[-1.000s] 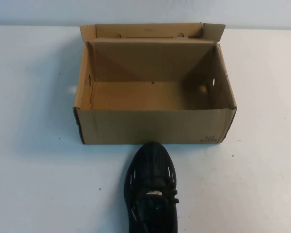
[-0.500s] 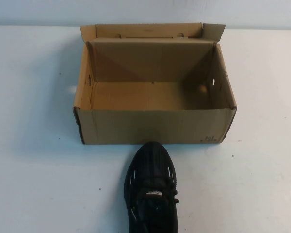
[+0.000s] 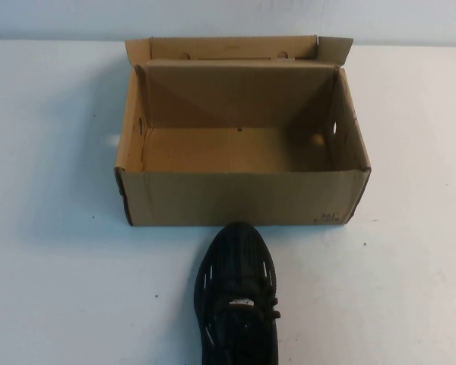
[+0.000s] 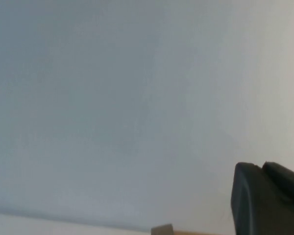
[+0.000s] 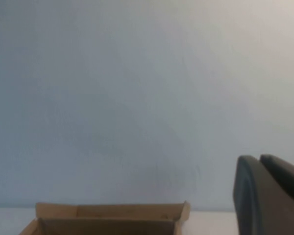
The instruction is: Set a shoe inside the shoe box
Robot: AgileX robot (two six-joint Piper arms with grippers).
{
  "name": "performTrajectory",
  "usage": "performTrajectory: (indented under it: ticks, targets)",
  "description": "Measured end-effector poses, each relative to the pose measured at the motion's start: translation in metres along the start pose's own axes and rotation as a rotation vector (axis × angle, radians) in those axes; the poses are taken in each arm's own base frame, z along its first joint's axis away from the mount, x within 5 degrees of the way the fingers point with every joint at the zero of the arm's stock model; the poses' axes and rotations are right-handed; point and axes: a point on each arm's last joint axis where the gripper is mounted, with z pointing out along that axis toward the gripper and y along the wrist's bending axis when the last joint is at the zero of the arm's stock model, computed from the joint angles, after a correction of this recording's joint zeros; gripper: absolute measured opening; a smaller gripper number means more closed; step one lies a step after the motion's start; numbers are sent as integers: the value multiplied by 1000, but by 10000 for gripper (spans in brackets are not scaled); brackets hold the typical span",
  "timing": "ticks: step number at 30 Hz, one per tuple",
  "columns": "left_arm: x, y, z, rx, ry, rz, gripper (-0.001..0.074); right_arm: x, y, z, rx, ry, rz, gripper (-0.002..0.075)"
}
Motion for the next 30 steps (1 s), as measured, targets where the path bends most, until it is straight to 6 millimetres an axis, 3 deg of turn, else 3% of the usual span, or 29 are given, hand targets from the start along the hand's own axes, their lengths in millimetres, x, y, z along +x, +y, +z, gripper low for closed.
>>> performTrajectory:
  ticks: [7,15,22,30]
  targets:
    - [17,8,-1,-90,187,-13,-1,21,3,8,-33,229,59,-16]
    - [32,9,-3,-106,353,-39,-1,49,9,48,-123,694,77,-16]
    - [48,0,9,-17,580,-16,-1,39,32,90,-422,840,-105,-16]
    - [49,-4,32,2,800,27,-1,62,71,125,-724,1010,-271,-10]
